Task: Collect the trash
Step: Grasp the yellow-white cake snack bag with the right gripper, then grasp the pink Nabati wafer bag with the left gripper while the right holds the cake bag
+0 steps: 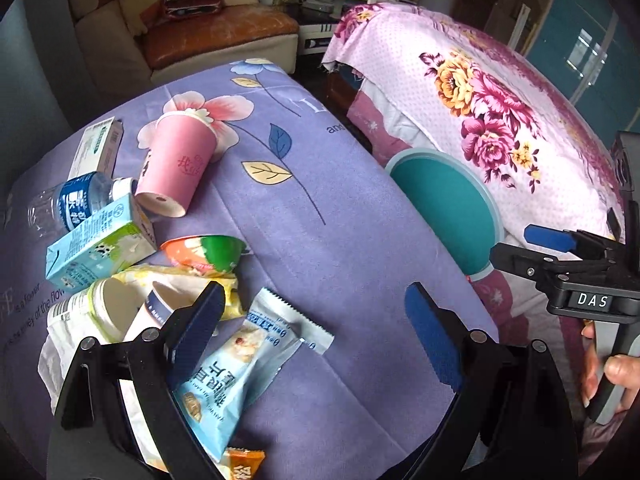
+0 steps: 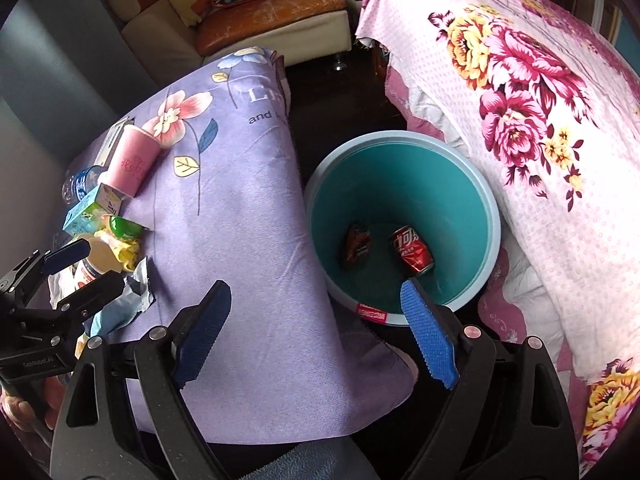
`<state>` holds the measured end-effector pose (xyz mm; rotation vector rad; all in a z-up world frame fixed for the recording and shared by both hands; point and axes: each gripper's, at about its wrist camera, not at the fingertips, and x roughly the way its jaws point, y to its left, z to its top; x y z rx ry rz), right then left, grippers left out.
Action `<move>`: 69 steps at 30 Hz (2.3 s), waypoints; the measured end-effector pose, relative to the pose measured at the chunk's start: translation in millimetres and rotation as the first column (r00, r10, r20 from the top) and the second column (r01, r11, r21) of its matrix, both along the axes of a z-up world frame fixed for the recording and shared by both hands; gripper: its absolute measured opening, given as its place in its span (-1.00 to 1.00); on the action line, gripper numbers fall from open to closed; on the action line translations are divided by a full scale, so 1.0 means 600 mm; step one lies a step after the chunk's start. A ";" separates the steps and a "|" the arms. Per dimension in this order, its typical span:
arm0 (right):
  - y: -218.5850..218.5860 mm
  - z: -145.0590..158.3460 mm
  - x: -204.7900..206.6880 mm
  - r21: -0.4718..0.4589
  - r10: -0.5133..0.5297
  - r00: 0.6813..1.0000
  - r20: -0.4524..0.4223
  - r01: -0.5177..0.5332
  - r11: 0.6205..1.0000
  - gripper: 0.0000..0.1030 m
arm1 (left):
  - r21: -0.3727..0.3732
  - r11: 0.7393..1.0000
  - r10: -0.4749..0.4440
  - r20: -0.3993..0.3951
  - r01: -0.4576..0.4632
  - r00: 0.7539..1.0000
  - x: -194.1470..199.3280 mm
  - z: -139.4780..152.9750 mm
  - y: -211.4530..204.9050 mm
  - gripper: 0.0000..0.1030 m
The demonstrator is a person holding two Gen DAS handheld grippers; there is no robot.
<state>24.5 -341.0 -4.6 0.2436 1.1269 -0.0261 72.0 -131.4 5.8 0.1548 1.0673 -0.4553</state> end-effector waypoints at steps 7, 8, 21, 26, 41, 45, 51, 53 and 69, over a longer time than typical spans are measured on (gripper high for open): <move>0.128 -0.008 -0.004 0.046 0.156 0.987 -0.049 -0.154 0.987 0.63 | -0.001 0.994 0.108 0.006 -0.108 0.994 -0.024 0.006 0.139 0.78; 0.151 -0.015 -0.006 0.057 0.191 0.979 -0.067 -0.187 0.981 0.63 | -0.003 0.991 0.131 0.001 -0.131 0.991 -0.026 0.004 0.162 0.78; 0.404 -0.080 -0.052 0.166 0.477 0.855 -0.204 -0.450 0.877 0.63 | -0.052 0.926 0.371 -0.055 -0.374 0.927 -0.093 -0.030 0.397 0.78; 0.442 -0.101 -0.049 0.183 0.487 0.846 -0.217 -0.455 0.871 0.63 | -0.058 0.908 0.409 -0.086 -0.415 0.908 -0.112 -0.050 0.439 0.78; 0.456 -0.056 -0.067 0.131 0.522 0.846 -0.104 -0.509 0.851 -0.62 | -0.053 0.926 0.362 -0.160 -0.374 0.918 -0.135 -0.093 0.425 0.78; 0.429 -0.022 -0.069 0.059 0.491 0.869 -0.059 -0.488 0.871 -0.64 | -0.044 0.922 0.371 -0.183 -0.384 0.911 -0.132 -0.104 0.415 0.78; 0.361 0.015 -0.059 0.041 0.411 0.912 0.006 -0.411 0.911 -0.67 | -0.045 0.916 0.386 -0.163 -0.398 0.908 -0.126 -0.106 0.389 0.70; 0.345 0.022 -0.056 0.042 0.388 0.921 0.022 -0.389 0.920 -0.68 | -0.021 0.917 0.392 -0.133 -0.398 0.910 -0.126 -0.101 0.381 0.07; 0.245 0.062 -0.036 0.070 0.264 0.955 0.135 -0.275 0.959 -0.69 | -0.182 0.947 0.256 -0.066 -0.264 0.965 -0.144 0.020 0.313 -0.23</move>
